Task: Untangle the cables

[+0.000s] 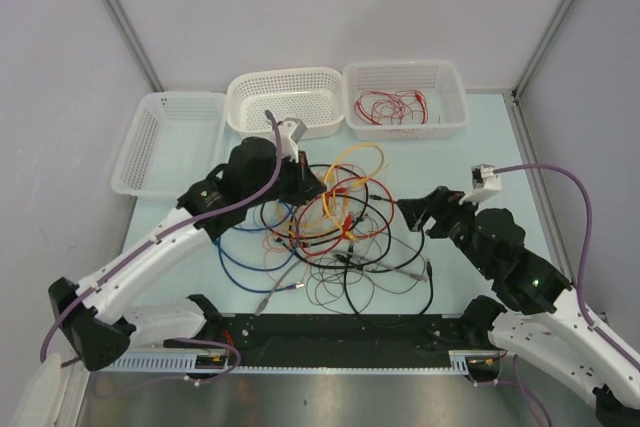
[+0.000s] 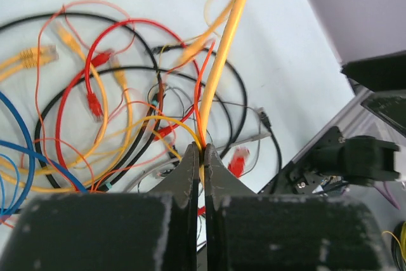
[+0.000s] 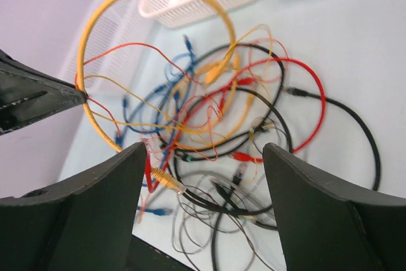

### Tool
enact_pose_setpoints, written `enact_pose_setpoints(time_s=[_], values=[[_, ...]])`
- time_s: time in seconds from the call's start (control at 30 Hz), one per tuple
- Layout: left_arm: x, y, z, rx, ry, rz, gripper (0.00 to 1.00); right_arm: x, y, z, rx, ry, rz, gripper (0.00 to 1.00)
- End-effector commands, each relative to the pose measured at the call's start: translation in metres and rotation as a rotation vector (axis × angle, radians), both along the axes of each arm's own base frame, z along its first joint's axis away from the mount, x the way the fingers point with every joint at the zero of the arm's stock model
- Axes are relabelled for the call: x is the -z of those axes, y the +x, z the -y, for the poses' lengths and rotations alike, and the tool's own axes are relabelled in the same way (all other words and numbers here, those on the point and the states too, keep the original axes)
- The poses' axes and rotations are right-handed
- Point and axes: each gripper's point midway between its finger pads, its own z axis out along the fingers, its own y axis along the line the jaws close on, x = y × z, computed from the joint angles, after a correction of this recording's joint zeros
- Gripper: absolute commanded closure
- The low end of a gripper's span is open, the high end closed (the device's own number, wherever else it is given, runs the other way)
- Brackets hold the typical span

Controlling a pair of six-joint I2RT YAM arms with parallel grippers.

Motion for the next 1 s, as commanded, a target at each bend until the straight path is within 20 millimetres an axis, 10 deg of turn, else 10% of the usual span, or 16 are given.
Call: enact_pose_setpoints(time_s=[0.0,0.2,0.97], values=[[-0.045,-0.016,-0.011,0.063,-0.018,0.096,1.00,-0.046,-0.006,-0.005,-0.048,0.121,0.136,0.21],[-0.076,-0.019,-0.019,0.066,-0.024,0.170,1.00,-0.081,-0.023,-0.035,-0.238,0.214,0.213,0.23],[-0.044,-0.032,0.004,0.169,-0.085,0.079,1.00,-0.098,0.031,-0.132,-0.392,0.357,0.162,0.48]])
